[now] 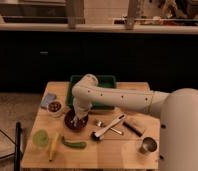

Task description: Wipe purple bowl with towel

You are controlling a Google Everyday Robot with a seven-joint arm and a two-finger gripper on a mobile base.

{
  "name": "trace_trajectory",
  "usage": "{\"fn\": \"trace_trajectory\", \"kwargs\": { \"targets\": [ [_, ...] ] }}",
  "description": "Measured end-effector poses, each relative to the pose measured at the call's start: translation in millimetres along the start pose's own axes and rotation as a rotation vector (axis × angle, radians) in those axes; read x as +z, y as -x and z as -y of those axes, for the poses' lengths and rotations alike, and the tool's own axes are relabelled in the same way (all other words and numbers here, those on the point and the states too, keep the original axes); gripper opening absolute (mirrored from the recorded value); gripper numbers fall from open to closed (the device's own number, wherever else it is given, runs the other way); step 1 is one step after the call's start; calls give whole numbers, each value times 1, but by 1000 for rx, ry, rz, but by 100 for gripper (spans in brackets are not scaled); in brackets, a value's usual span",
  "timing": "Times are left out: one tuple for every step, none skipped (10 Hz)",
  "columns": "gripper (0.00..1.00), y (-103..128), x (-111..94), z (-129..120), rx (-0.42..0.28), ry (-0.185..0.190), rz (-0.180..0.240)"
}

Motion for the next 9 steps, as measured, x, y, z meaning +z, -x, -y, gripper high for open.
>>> {"fn": "trace_trajectory", "kwargs": {
  "targets": [
    [7,3,1,8,-14,-3,-3],
    [7,11,4,16,-36,-4,-3],
    [7,19,7,23,-58,-4,0],
    [7,27,9,27,-78,-1,4],
    [7,39,13,31,-107,4,12],
    [7,49,16,31,-133,9,20],
    [7,57,18,29,-152,13,27],
    [7,63,18,22,-170,16,33],
    [7,63,19,14,-174,20,36]
  ]
}}
